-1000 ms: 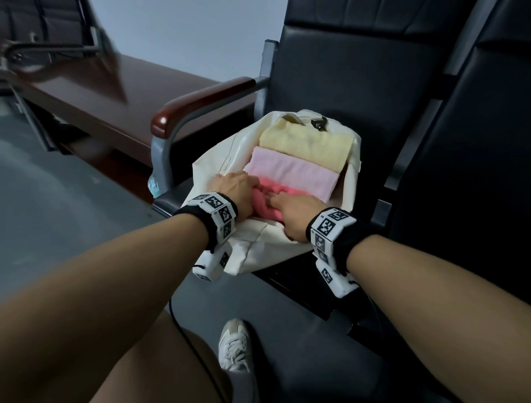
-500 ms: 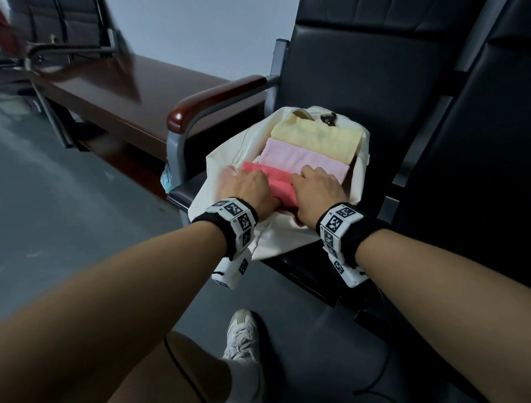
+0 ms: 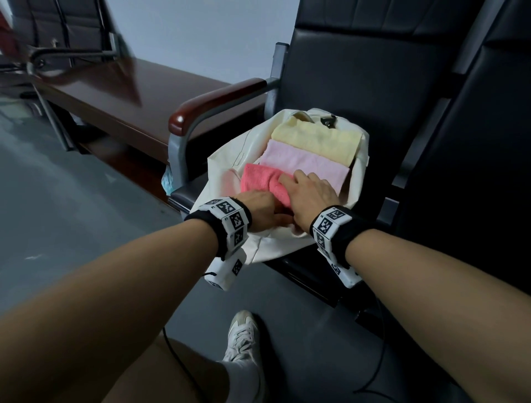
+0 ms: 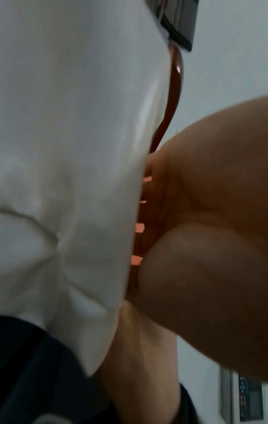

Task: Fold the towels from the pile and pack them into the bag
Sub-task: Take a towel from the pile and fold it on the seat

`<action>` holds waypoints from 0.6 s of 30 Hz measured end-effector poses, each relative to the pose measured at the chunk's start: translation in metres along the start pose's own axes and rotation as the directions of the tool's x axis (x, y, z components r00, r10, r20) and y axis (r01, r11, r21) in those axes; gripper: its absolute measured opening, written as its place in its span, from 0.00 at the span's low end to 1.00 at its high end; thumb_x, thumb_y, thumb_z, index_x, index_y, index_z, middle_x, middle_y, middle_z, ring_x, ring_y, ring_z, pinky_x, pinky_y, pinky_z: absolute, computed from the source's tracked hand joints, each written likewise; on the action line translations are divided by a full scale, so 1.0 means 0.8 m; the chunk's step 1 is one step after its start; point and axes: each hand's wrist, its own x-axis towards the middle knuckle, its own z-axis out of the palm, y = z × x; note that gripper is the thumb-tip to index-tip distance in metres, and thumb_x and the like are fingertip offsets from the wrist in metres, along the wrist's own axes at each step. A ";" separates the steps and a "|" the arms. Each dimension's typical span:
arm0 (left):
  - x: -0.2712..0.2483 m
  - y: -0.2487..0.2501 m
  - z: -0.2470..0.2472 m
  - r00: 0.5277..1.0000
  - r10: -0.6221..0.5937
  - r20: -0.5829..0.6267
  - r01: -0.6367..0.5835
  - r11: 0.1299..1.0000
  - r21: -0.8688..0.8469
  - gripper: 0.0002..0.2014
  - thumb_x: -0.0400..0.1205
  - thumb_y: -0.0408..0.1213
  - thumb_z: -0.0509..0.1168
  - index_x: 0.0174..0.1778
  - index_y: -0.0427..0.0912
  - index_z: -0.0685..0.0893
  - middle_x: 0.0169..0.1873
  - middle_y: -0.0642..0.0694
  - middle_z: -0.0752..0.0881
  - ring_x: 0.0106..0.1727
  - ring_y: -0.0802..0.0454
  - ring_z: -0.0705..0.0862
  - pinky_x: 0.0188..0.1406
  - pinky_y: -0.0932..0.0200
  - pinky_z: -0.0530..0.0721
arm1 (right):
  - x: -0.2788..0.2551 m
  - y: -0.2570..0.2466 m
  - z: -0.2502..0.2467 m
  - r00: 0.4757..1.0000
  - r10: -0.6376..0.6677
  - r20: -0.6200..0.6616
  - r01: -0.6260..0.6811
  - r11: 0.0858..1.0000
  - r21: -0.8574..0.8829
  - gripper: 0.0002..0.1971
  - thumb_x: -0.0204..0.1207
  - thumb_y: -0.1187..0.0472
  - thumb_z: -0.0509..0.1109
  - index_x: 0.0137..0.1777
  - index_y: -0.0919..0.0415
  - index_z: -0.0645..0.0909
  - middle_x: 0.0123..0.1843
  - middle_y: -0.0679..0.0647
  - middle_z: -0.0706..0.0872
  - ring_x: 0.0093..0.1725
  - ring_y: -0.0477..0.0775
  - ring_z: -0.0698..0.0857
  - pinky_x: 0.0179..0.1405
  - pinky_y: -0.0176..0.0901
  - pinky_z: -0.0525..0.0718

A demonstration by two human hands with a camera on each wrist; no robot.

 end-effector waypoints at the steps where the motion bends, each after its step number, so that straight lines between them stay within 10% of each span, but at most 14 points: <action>1: -0.003 0.000 -0.001 1.000 0.024 0.018 -0.024 1.000 -0.004 0.18 0.88 0.54 0.63 0.67 0.51 0.87 0.58 0.49 0.90 0.56 0.49 0.84 0.54 0.60 0.75 | 0.002 0.000 0.001 1.000 -0.006 -0.005 0.006 1.000 -0.006 0.37 0.73 0.58 0.78 0.79 0.52 0.64 0.67 0.57 0.76 0.65 0.63 0.78 0.58 0.55 0.77; 12: 0.016 0.002 0.036 0.995 -0.091 -0.049 0.098 0.983 0.157 0.50 0.75 0.62 0.75 0.81 0.32 0.62 0.76 0.37 0.77 0.78 0.39 0.74 0.81 0.51 0.65 | 0.016 0.002 -0.007 1.000 0.007 -0.010 -0.007 1.000 -0.010 0.37 0.75 0.52 0.77 0.80 0.53 0.63 0.68 0.58 0.75 0.66 0.64 0.78 0.56 0.55 0.78; 18: 0.017 -0.001 0.026 0.989 -0.118 -0.093 0.136 0.964 0.230 0.48 0.67 0.71 0.76 0.72 0.39 0.73 0.65 0.42 0.84 0.66 0.42 0.81 0.74 0.52 0.69 | 0.023 0.000 -0.010 1.000 0.011 0.000 -0.011 1.000 -0.017 0.32 0.79 0.59 0.72 0.80 0.53 0.64 0.69 0.59 0.75 0.66 0.65 0.78 0.57 0.56 0.78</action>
